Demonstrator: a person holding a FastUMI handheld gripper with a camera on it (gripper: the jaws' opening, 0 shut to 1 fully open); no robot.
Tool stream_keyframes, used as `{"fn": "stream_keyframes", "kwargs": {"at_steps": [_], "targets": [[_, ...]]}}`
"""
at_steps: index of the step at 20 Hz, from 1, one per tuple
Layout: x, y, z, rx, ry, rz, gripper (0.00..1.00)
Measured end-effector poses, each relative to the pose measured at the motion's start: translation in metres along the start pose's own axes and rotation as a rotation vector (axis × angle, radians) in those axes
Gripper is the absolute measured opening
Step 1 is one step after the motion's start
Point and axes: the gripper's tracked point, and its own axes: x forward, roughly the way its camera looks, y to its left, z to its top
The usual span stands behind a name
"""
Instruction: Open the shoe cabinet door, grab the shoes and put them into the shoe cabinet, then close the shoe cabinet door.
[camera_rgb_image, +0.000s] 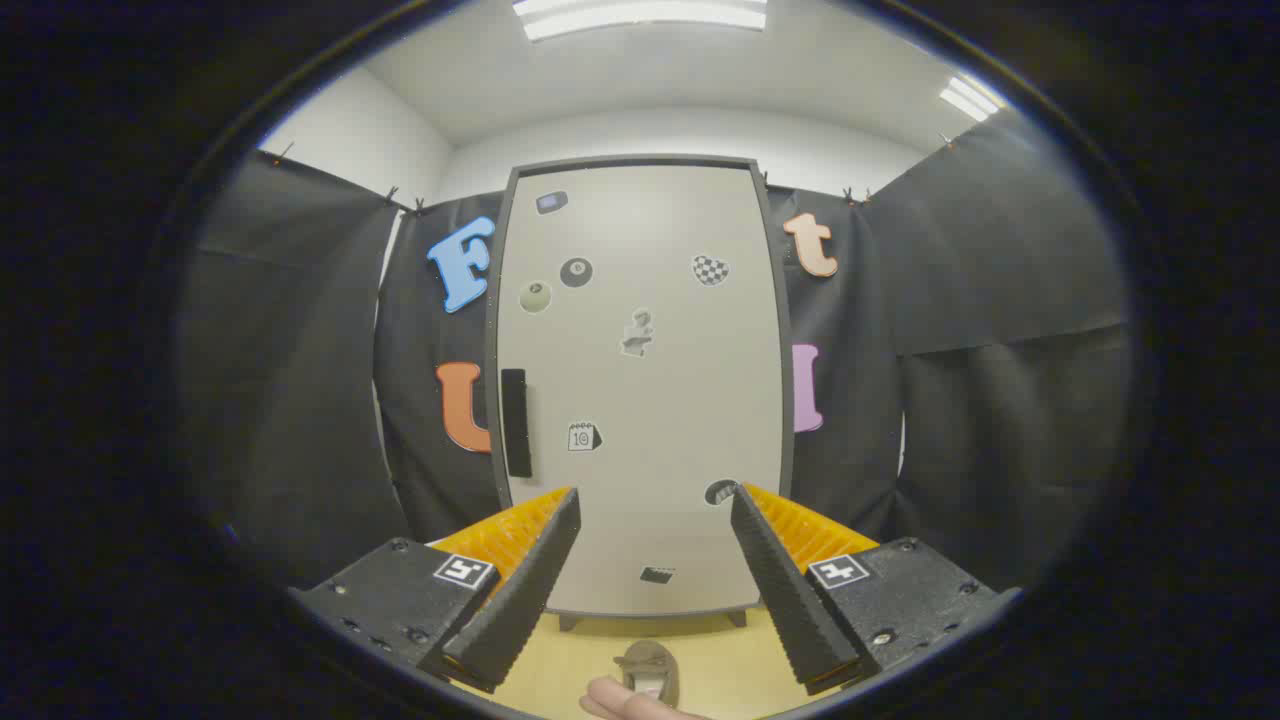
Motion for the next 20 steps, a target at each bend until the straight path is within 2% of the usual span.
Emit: {"fn": "stream_keyframes", "kwargs": {"at_steps": [10, 15, 20], "targets": [[-0.004, -0.001, 0.010, -0.014, -0.035, -0.019, 0.99], [0.008, 0.002, 0.009, -0.018, -0.023, -0.031, 0.99], [0.037, 0.016, 0.017, 0.015, -0.043, 0.027, 0.99]]}}
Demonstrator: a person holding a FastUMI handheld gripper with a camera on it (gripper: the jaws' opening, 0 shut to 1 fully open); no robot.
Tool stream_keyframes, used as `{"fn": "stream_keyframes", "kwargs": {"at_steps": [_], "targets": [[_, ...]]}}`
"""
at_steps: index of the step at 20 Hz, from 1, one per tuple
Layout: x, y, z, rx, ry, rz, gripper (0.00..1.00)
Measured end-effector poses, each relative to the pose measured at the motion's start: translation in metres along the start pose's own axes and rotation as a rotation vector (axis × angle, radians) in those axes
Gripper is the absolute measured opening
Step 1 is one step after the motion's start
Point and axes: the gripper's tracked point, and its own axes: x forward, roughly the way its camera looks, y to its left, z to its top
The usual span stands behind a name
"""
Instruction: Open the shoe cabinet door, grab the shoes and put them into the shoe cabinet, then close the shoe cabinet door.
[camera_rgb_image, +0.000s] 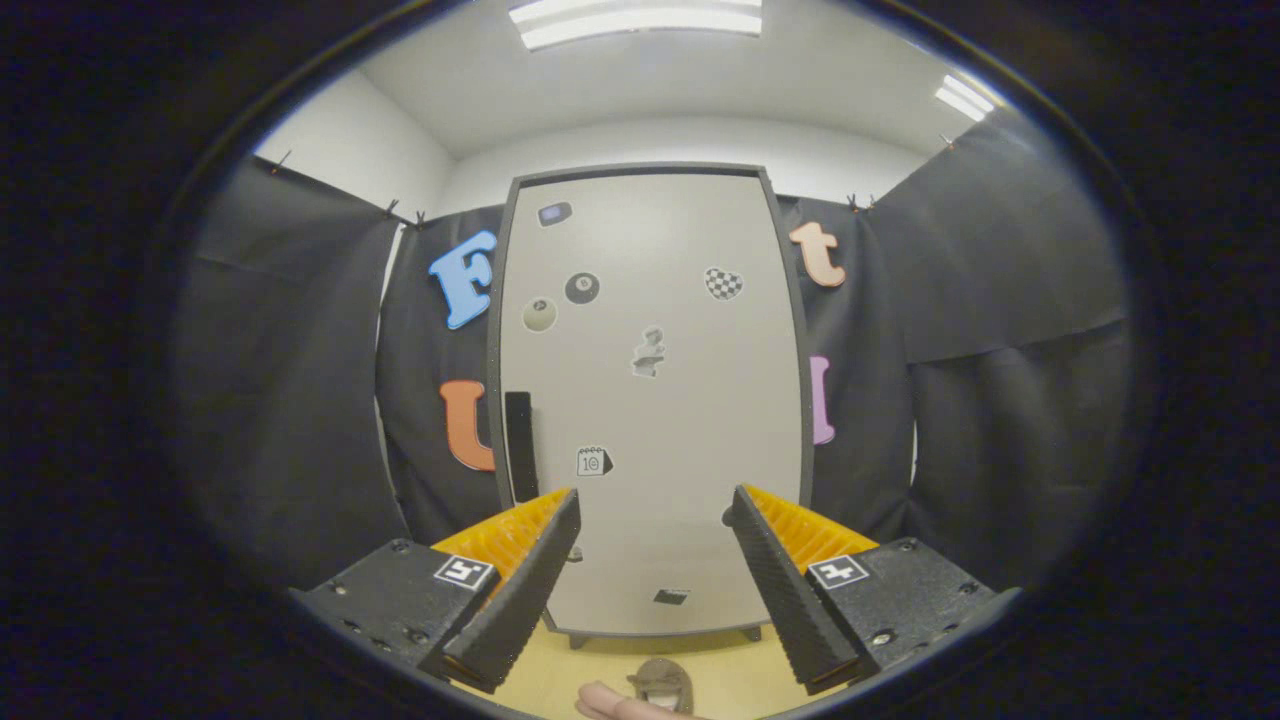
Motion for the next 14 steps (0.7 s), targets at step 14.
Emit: {"fn": "stream_keyframes", "kwargs": {"at_steps": [14], "targets": [[0.114, 0.111, -0.003, -0.037, 0.037, 0.175, 0.99]]}}
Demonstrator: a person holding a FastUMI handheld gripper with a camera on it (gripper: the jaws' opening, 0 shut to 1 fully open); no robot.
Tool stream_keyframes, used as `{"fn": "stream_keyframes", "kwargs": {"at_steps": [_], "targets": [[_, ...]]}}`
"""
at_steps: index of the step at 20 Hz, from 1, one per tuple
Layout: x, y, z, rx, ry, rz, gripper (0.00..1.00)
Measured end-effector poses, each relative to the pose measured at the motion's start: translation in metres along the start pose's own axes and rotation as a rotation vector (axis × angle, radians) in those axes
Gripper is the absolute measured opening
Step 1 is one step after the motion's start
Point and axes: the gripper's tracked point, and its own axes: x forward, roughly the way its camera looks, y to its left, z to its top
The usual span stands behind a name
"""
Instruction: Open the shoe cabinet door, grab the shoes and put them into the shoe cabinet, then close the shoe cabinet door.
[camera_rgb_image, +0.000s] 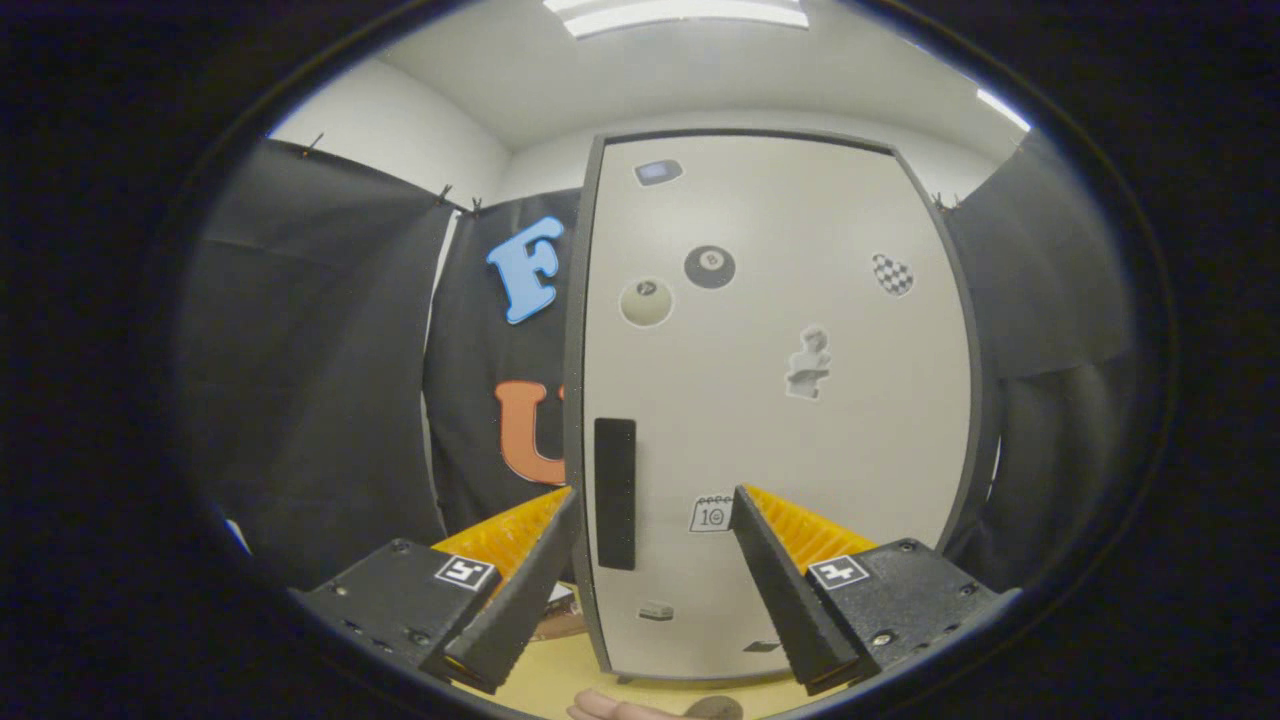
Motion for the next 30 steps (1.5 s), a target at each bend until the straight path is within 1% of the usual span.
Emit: {"fn": "stream_keyframes", "kwargs": {"at_steps": [4, 6, 7, 9, 10, 11, 12, 13, 14, 17, 21, 30], "targets": [[0.048, 0.007, -0.021, 0.008, 0.057, 0.004, 0.98], [0.065, 0.011, -0.033, 0.019, 0.090, 0.027, 0.96], [0.072, 0.008, -0.039, 0.021, 0.108, 0.022, 0.95], [0.074, 0.007, -0.033, 0.026, 0.077, 0.004, 0.90], [0.073, 0.005, -0.031, 0.013, 0.086, -0.015, 0.83], [0.076, 0.013, -0.032, 0.011, 0.079, 0.008, 0.80], [0.079, 0.019, -0.038, 0.003, 0.113, 0.017, 0.66], [0.075, 0.019, -0.039, 0.018, 0.124, 0.008, 0.52], [0.082, 0.017, -0.040, 0.017, 0.133, 0.002, 0.38], [0.073, 0.017, -0.040, 0.021, 0.141, 0.010, 0.33], [0.055, 0.018, -0.040, 0.015, 0.168, 0.021, 0.33], [0.013, 0.019, -0.036, 0.003, 0.214, 0.125, 0.33]]}}
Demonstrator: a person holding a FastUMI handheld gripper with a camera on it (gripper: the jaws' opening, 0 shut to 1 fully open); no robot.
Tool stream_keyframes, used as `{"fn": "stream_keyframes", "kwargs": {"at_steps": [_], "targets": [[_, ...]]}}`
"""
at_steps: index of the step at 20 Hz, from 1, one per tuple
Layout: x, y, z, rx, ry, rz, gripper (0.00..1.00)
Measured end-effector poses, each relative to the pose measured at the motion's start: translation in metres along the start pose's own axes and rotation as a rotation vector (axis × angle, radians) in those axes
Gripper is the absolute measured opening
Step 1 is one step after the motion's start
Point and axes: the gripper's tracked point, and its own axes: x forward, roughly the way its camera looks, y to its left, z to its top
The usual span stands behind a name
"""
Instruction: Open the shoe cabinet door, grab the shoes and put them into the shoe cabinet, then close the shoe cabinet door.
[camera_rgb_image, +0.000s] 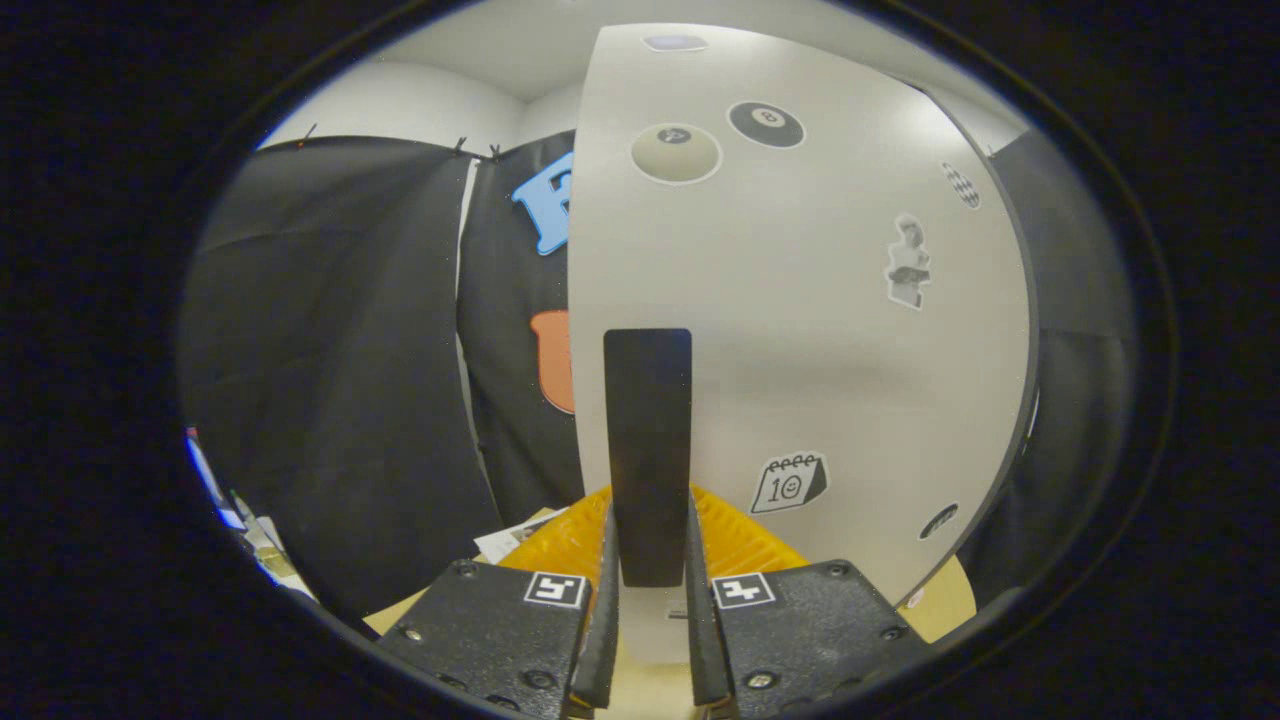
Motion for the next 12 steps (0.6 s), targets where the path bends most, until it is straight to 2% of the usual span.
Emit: {"fn": "stream_keyframes", "kwargs": {"at_steps": [12], "targets": [[-0.052, -0.015, -0.008, -0.039, -0.057, 0.114, 0.32]]}}
